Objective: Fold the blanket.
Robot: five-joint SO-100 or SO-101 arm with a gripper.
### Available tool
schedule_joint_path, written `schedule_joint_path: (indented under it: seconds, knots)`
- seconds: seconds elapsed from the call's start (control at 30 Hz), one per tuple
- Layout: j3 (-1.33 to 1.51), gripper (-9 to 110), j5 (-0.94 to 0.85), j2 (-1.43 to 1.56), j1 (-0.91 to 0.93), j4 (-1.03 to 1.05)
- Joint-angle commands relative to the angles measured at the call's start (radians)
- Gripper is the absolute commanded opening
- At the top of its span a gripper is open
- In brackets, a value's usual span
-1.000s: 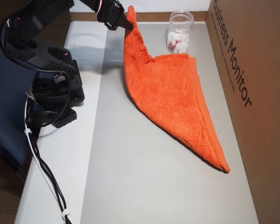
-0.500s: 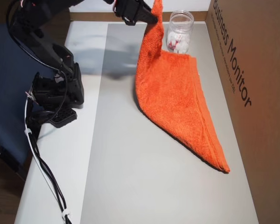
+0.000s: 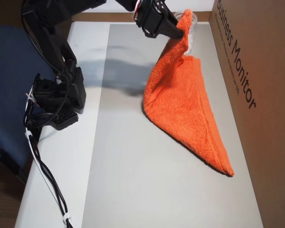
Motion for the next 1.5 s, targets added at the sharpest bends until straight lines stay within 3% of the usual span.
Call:
schedule_joint_path:
  seconds: [0.0, 0.87, 1.47]
  knots:
    - [-0.091, 0, 0.006, -0.046, 0.055, -0.026]
    - [-0.227, 0, 0.006, -0.462, 0.31, -0.39]
    - [-0.247, 0, 0.112, -0.683, 0.339, -0.762]
